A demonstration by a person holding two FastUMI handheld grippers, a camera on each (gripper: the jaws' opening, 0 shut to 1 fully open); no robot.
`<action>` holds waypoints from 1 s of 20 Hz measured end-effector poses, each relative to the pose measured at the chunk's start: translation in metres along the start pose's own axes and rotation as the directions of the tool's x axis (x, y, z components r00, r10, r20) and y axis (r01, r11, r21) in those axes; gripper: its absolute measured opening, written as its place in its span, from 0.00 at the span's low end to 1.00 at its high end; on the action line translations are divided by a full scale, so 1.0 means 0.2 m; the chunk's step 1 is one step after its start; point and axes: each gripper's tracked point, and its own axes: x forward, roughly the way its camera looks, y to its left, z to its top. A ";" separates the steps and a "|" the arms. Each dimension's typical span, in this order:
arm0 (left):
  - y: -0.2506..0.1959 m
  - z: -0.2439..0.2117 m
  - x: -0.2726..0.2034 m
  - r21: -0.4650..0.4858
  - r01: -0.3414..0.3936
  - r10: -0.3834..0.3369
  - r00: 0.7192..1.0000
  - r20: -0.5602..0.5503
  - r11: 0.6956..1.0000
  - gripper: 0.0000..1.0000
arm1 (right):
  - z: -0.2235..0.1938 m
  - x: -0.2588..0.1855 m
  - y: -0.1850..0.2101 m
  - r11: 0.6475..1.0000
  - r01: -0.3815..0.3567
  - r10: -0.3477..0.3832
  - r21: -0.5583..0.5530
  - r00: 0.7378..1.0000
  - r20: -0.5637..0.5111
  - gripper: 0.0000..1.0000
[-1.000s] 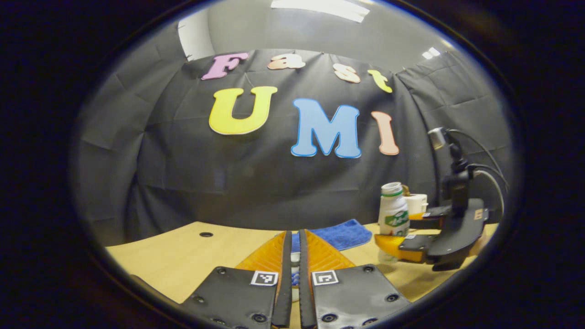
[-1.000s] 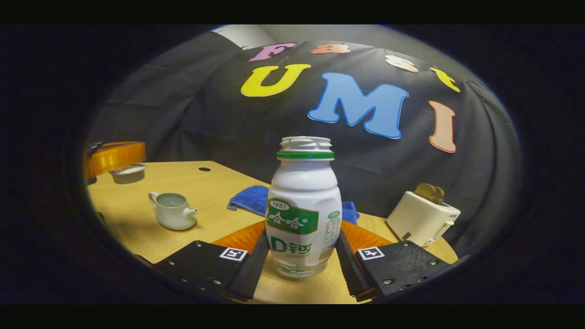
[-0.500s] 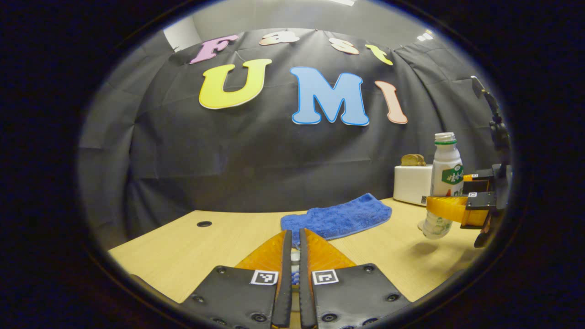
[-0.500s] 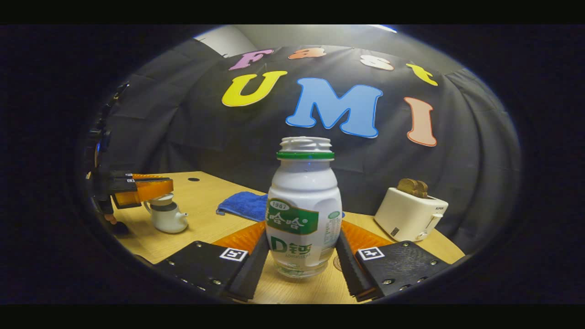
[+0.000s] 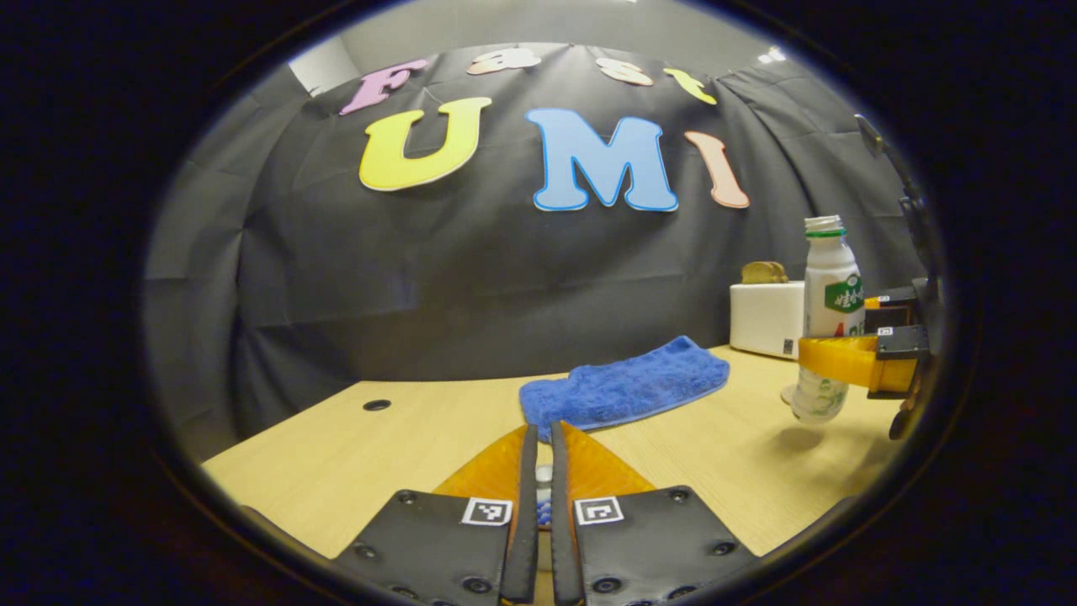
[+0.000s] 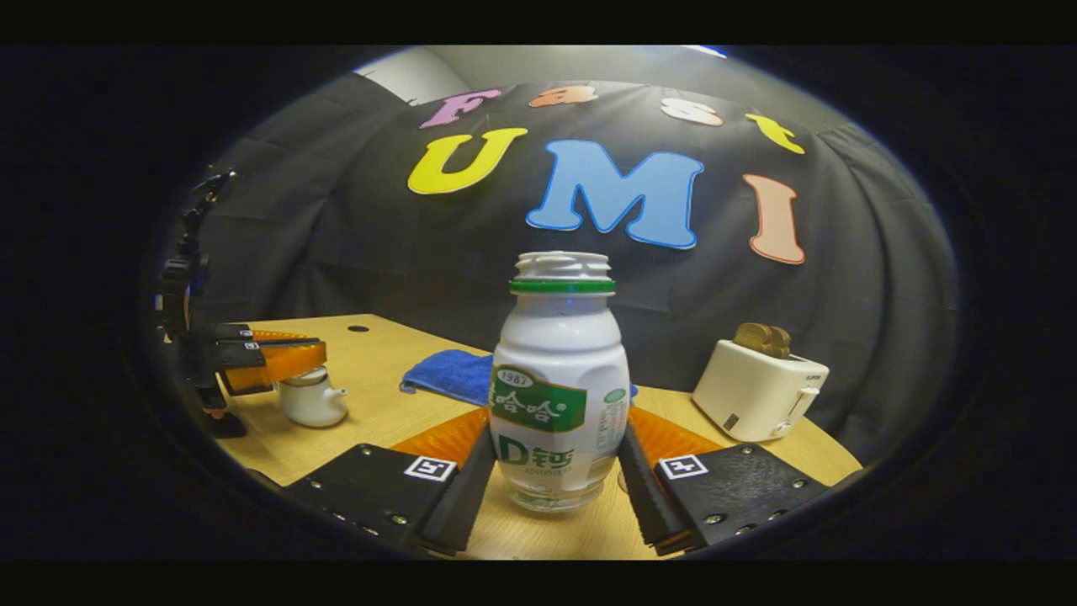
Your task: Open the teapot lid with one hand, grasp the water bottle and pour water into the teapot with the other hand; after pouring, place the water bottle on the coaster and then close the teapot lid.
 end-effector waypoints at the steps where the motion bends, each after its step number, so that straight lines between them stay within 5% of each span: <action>1: 0.01 0.01 -0.01 -0.005 -0.005 0.005 1.000 0.005 1.000 0.13 | -0.01 0.01 0.00 1.000 0.004 -0.004 0.001 1.000 -0.003 0.73; 6: 0.00 0.02 -0.01 0.000 -0.006 0.006 1.000 0.011 1.000 0.26 | -0.02 0.01 -0.01 1.000 0.013 -0.013 0.005 1.000 -0.009 0.73; 9: 0.01 0.02 -0.01 -0.004 -0.014 0.014 1.000 0.018 1.000 0.21 | -0.01 0.01 -0.02 1.000 0.021 -0.021 0.002 1.000 -0.005 0.73; 11: 0.04 0.03 -0.03 -0.012 -0.030 0.030 0.999 0.025 0.999 0.34 | 0.01 0.02 -0.07 0.999 0.035 -0.035 0.003 0.999 0.010 0.73; 12: 0.05 0.06 -0.06 -0.016 -0.041 0.041 0.998 0.039 0.999 0.28 | 0.03 0.02 -0.11 0.999 0.042 -0.042 0.009 0.999 0.016 0.73; 16: -0.03 0.30 -0.27 -0.003 -0.019 0.019 0.982 0.190 1.000 0.53 | 0.04 0.04 -0.27 0.993 0.037 -0.038 0.109 0.999 0.011 0.73; 18: -0.12 0.38 -0.34 0.038 -0.003 -0.007 0.967 0.256 0.999 0.75 | 0.02 0.05 -0.37 0.984 0.052 -0.051 0.169 0.999 -0.011 0.73; 20: -0.22 0.40 -0.37 0.039 0.048 -0.057 0.959 0.278 0.998 0.73 | -0.02 0.08 -0.45 0.977 0.080 -0.076 0.198 0.997 -0.029 0.73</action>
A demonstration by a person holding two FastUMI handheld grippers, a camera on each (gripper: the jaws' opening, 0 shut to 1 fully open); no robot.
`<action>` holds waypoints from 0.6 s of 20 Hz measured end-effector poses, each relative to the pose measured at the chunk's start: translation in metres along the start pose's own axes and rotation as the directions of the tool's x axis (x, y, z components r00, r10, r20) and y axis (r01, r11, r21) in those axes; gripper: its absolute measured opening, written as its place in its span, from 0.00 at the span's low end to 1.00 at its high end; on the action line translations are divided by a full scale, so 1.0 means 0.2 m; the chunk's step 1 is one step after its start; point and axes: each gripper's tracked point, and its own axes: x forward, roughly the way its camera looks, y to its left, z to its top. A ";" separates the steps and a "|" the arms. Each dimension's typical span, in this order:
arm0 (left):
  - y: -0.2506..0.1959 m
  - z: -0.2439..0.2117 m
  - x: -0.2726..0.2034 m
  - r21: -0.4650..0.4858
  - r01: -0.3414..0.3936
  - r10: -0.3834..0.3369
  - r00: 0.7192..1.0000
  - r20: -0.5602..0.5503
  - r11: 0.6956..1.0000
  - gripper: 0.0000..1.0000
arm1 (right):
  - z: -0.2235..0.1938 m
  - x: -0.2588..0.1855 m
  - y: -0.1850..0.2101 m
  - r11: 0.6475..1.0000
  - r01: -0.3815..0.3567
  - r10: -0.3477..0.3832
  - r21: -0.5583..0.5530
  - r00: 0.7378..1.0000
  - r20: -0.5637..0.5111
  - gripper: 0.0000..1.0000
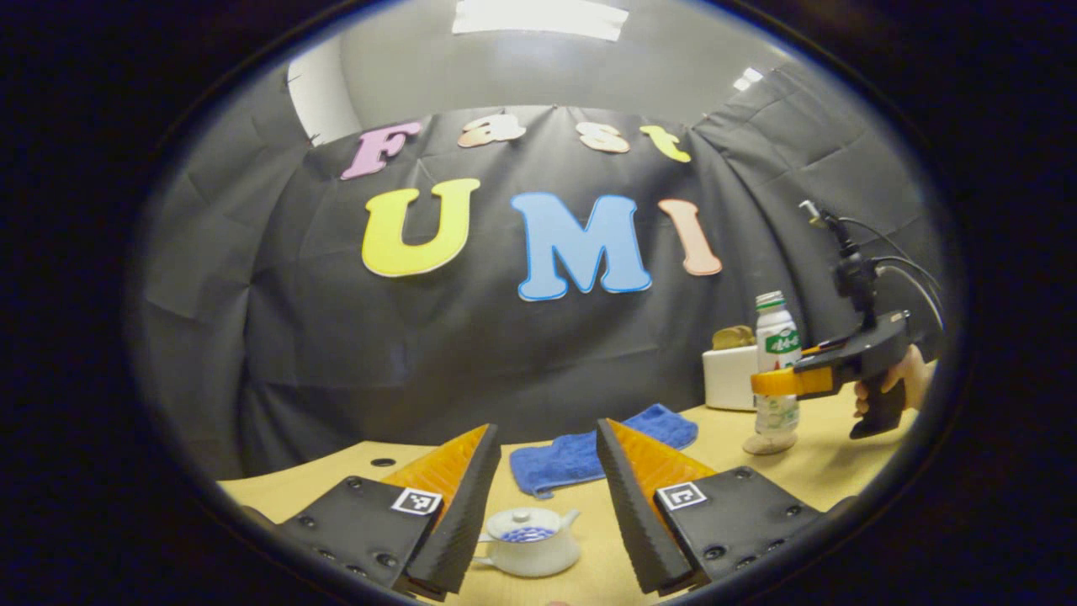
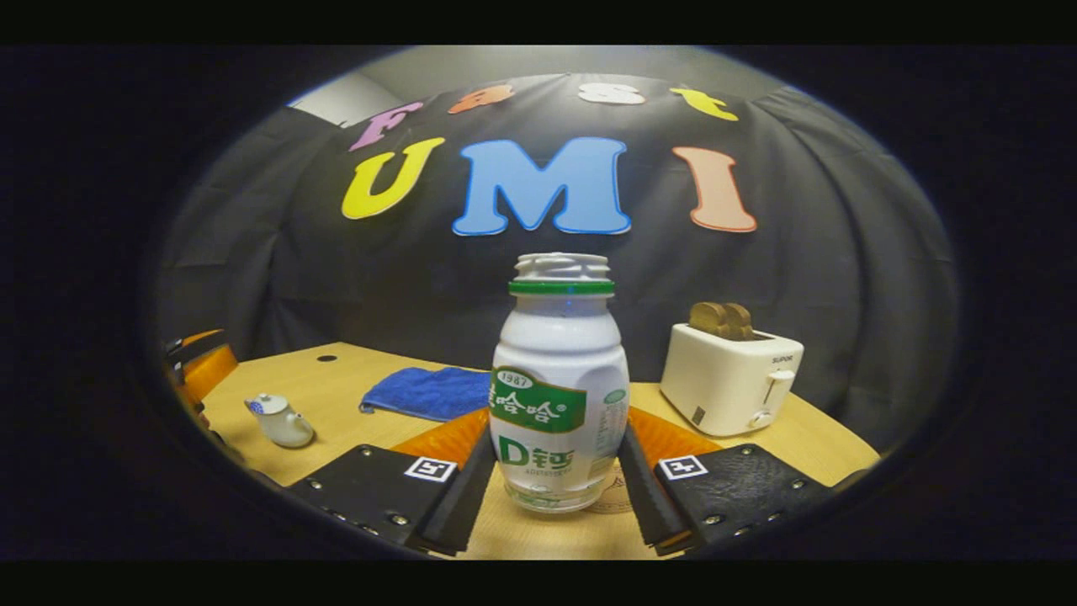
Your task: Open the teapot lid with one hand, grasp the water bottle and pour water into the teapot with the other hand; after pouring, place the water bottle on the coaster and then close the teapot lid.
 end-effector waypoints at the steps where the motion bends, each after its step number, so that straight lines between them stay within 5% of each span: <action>1: -0.05 0.00 -0.01 -0.018 0.023 -0.022 1.000 0.007 1.000 0.71 | -0.02 0.01 -0.04 1.000 0.014 -0.014 0.003 1.000 -0.003 0.73; 3: -0.09 0.02 -0.02 -0.026 0.048 -0.048 0.999 0.018 0.998 0.69 | -0.04 0.04 -0.11 0.999 0.050 -0.050 0.000 0.999 -0.007 0.73; 4: -0.10 0.02 -0.02 -0.019 0.052 -0.051 0.999 0.015 0.998 0.87 | -0.06 0.06 -0.14 0.998 0.060 -0.060 0.004 0.998 -0.014 0.73; 12: -0.13 -0.01 -0.01 -0.027 0.066 -0.066 0.998 -0.003 0.997 0.87 | -0.20 0.18 -0.20 0.995 0.098 -0.097 0.003 0.994 -0.049 0.73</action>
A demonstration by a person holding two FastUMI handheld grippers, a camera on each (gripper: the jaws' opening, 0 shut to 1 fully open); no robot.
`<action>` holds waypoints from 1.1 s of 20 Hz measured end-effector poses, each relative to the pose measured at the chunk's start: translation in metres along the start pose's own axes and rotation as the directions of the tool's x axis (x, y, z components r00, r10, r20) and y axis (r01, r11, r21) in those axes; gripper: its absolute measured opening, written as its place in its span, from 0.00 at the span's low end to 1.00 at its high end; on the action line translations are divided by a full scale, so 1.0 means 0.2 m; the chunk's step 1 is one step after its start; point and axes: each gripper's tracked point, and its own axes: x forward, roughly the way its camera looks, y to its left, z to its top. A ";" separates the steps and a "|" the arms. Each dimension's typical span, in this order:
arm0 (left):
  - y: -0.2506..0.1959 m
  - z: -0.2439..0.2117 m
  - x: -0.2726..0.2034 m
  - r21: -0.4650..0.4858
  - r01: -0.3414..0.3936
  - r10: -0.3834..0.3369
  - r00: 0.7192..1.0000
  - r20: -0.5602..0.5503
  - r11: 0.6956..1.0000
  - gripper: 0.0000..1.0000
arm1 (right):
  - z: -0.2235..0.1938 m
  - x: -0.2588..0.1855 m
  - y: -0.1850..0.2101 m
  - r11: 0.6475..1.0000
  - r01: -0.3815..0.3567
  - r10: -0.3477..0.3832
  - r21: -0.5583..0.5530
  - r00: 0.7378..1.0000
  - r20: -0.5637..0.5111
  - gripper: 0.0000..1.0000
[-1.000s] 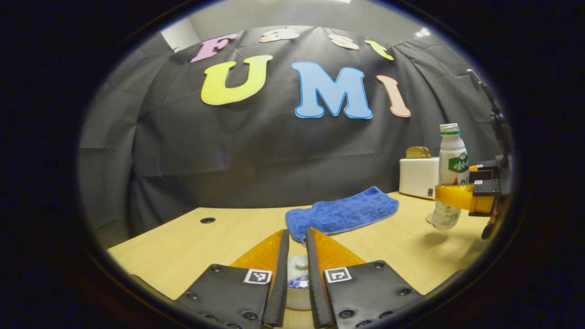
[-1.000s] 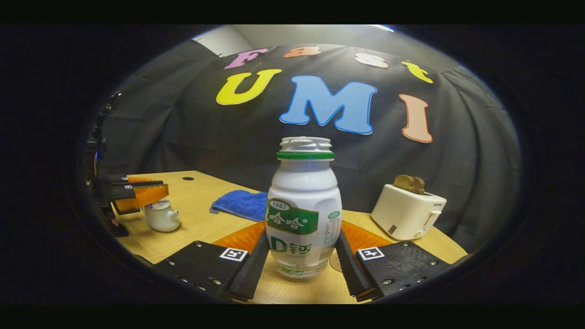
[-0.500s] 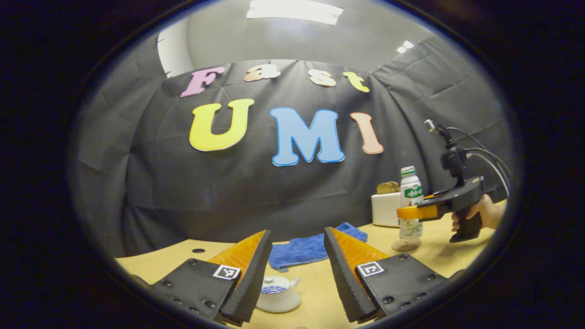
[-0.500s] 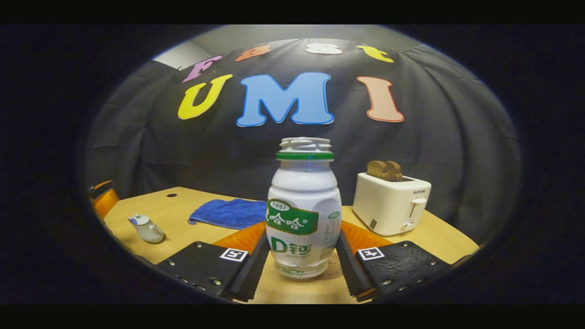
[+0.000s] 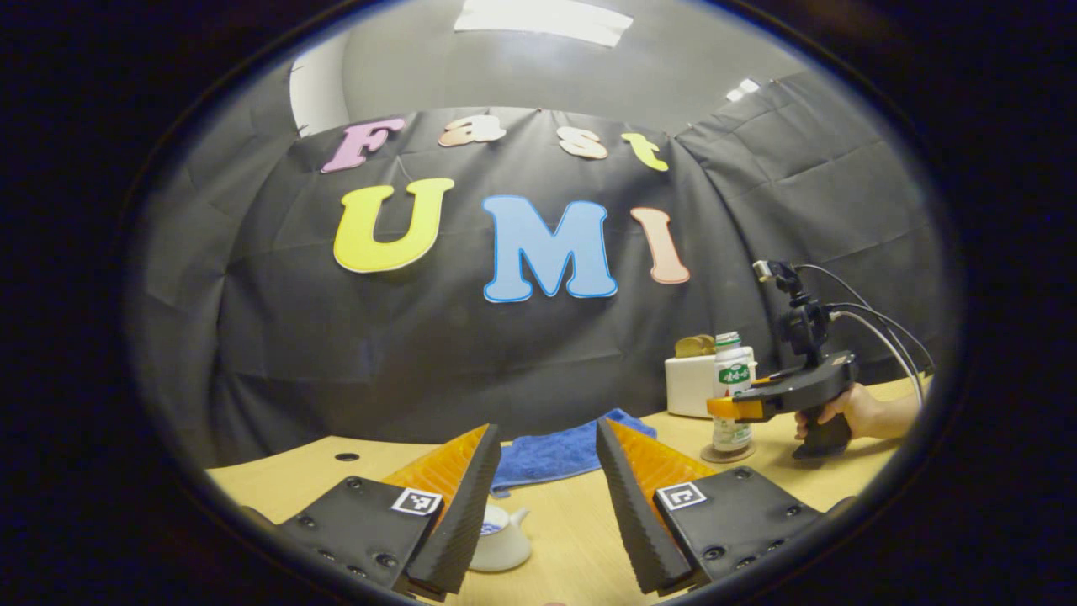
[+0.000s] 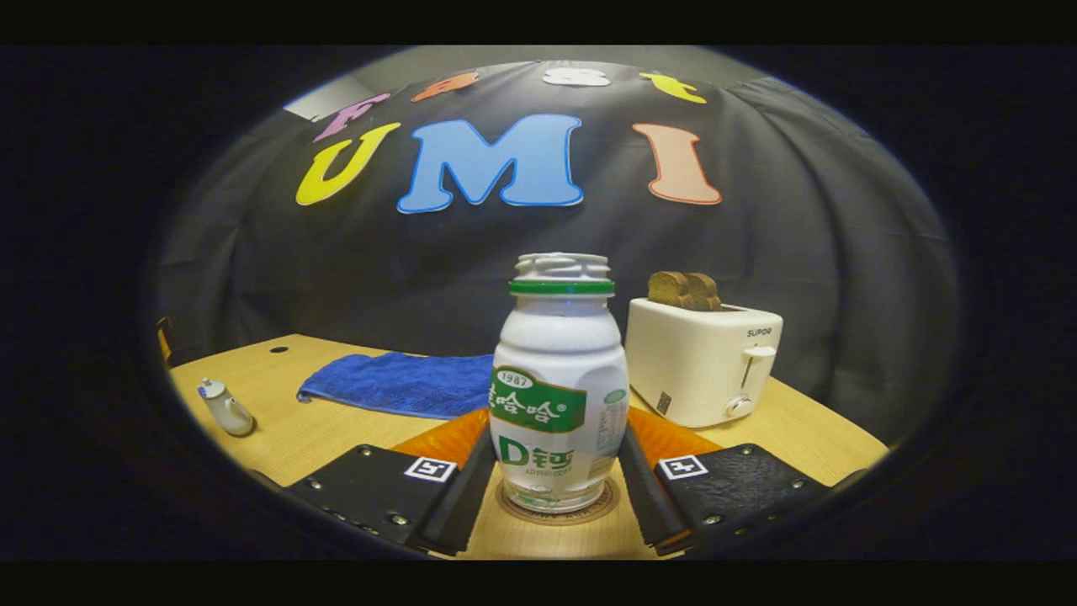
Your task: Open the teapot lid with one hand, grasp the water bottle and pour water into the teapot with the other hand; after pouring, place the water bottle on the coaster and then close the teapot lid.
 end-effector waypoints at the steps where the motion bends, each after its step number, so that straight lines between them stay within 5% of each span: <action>1: 0.00 -0.01 -0.01 0.000 0.000 0.000 1.000 0.000 1.000 0.87 | -0.02 0.01 0.00 1.000 0.000 0.000 0.001 1.000 -0.006 0.73; 10: 0.00 -0.03 0.00 0.010 -0.005 0.005 1.000 -0.010 1.000 0.87 | -0.07 0.03 0.00 1.000 0.018 -0.018 0.007 0.999 -0.028 0.74; 12: 0.01 -0.03 0.01 0.012 -0.010 0.010 1.000 -0.014 1.000 0.87 | -0.08 0.02 -0.03 0.999 0.047 -0.047 0.012 0.998 -0.040 0.84; 13: 0.02 -0.04 0.01 0.012 -0.013 0.013 1.000 -0.015 1.000 0.87 | -0.07 0.02 -0.04 0.998 0.052 -0.052 0.028 0.998 -0.019 0.99; 22: 0.09 -0.05 -0.04 0.008 -0.066 0.066 0.997 -0.032 0.998 0.78 | 0.11 -0.32 0.02 0.997 0.005 -0.010 0.078 0.998 0.061 1.00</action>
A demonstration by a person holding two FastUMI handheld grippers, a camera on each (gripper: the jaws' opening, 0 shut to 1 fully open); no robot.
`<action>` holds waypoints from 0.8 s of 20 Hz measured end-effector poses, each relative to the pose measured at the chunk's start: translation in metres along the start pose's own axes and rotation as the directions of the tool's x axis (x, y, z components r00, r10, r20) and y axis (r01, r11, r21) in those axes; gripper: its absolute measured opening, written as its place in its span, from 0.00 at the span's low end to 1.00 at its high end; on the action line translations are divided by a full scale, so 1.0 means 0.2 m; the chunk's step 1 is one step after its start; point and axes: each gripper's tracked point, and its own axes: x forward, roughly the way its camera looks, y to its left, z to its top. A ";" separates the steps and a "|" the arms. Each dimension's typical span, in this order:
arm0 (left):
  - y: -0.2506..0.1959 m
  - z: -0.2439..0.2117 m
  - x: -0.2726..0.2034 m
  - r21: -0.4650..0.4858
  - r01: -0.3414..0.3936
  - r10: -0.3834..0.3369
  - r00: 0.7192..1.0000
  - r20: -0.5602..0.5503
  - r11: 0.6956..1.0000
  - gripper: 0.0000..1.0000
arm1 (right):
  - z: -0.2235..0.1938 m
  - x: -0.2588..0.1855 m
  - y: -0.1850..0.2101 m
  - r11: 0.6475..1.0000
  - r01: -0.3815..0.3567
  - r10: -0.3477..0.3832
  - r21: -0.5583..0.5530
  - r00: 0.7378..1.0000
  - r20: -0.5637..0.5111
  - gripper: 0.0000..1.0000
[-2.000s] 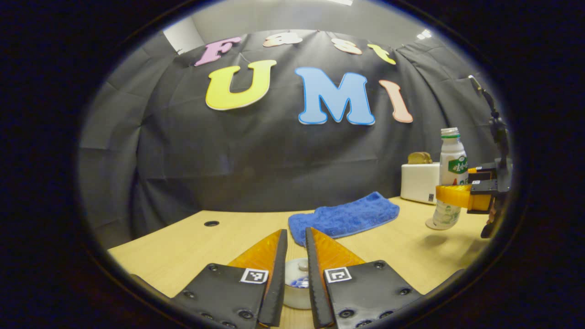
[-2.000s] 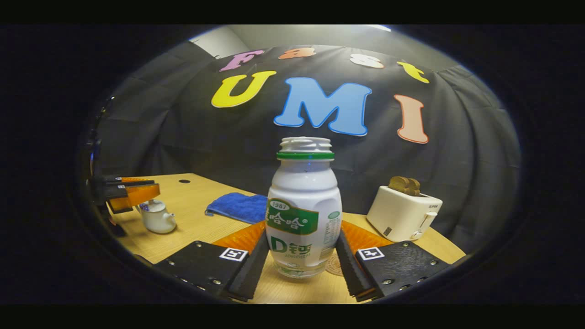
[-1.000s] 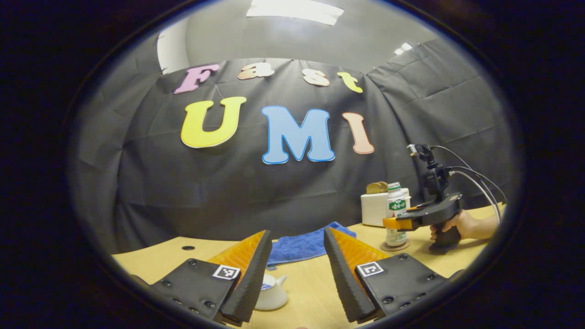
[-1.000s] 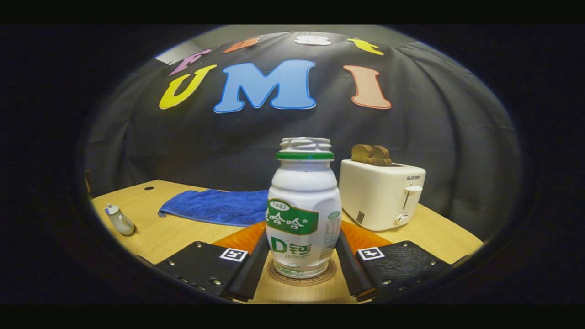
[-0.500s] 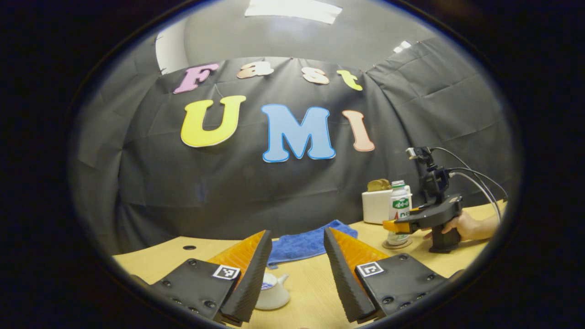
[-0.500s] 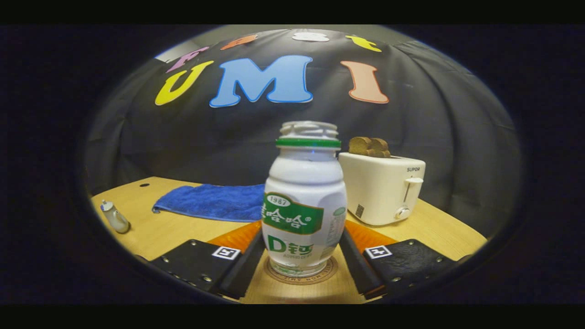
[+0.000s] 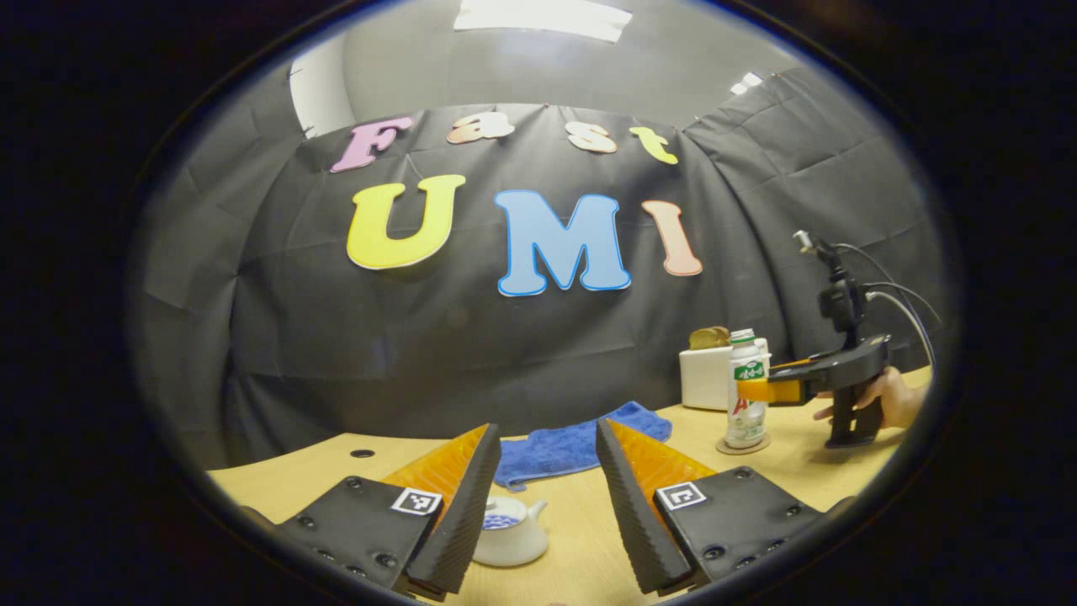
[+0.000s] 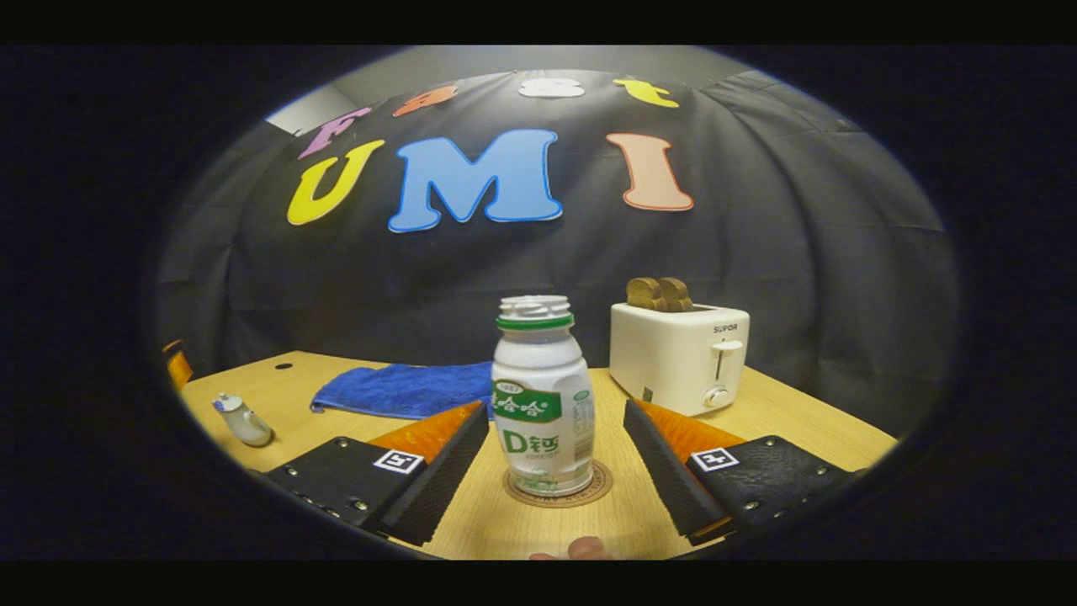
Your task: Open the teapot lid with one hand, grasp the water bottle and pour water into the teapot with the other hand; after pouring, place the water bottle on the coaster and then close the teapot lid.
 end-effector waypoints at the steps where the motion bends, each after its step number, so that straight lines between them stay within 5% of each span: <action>1: -0.01 -0.02 -0.03 -0.013 -0.003 0.003 1.000 -0.016 1.000 0.78 | 0.03 -0.07 0.02 1.000 -0.001 0.001 0.010 1.000 0.011 1.00; 3: -0.07 -0.03 -0.09 -0.039 0.003 -0.004 0.999 -0.045 0.999 0.87 | 0.06 -0.25 0.06 1.000 0.020 -0.020 0.018 0.999 0.027 0.99; 6: -0.24 -0.03 -0.19 -0.046 0.008 -0.012 0.997 -0.074 0.999 0.80 | -0.03 -0.51 0.18 0.998 0.056 -0.056 -0.010 0.998 0.019 0.99; 9: -0.38 -0.15 -0.28 -0.111 -0.017 -0.001 0.987 -0.161 0.994 0.94 | -0.16 -0.70 0.34 0.999 0.045 -0.045 -0.010 0.999 0.002 0.99; 11: -0.38 -0.14 -0.35 -0.072 -0.054 0.042 0.986 -0.164 0.996 1.00 | -0.23 -0.77 0.38 0.999 0.049 -0.049 0.005 0.999 0.012 1.00; 14: -0.44 -0.15 -0.38 -0.067 -0.060 0.048 0.983 -0.177 0.996 1.00 | -0.23 -0.85 0.42 0.996 0.077 -0.074 -0.048 0.995 0.062 1.00; 16: -0.46 -0.15 -0.46 -0.067 -0.059 0.046 0.982 -0.181 0.996 0.90 | -0.26 -0.85 0.44 0.998 0.058 -0.055 -0.039 0.996 0.066 0.99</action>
